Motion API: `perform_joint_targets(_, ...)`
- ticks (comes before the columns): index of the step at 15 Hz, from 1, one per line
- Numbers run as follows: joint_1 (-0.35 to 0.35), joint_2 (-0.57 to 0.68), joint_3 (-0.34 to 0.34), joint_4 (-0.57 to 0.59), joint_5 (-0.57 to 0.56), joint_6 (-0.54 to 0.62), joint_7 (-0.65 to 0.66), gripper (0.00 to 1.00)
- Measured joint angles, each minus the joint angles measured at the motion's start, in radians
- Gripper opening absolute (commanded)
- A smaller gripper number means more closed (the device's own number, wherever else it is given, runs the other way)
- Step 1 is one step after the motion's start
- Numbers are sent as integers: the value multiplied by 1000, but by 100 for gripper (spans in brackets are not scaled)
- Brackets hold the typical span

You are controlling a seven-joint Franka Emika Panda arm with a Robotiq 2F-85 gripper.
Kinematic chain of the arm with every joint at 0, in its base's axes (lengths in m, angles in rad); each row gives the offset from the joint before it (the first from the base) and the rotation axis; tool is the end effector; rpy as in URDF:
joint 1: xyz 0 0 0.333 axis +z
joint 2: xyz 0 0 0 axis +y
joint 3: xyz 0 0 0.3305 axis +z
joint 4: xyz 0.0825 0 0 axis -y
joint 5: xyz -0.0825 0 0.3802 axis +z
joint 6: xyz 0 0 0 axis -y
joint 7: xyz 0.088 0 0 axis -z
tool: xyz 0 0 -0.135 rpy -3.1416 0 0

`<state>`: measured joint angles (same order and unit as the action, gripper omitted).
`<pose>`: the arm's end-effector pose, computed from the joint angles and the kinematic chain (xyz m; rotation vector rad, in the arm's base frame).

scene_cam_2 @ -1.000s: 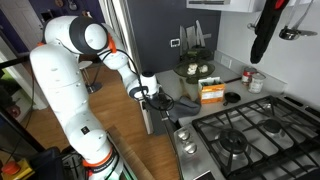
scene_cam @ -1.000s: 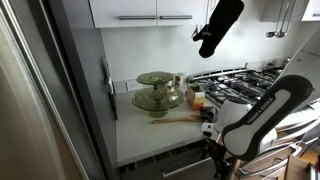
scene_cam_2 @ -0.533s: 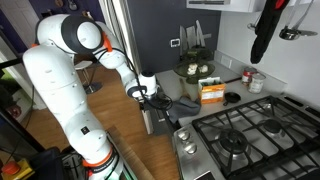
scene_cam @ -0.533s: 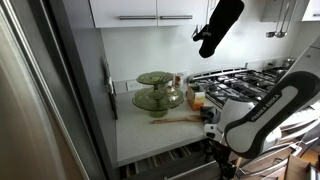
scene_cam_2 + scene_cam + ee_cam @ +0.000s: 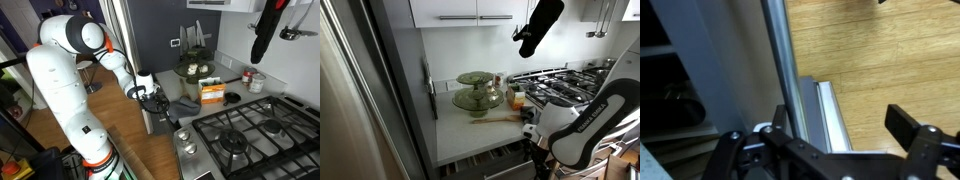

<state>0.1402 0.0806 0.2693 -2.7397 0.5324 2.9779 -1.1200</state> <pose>0.3856 0.1342 0.1992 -2.6631 -1.4683 -0.2925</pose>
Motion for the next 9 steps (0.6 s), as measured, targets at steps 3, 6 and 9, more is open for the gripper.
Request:
perform_joint_targets(3, 19, 21, 6, 0, 84, 64, 13, 100)
perform_joint_targets(6, 32, 15, 27, -2, 224, 70, -40, 100)
perform_joint_targets(9, 50, 12, 39, -1, 371, 76, -139, 100)
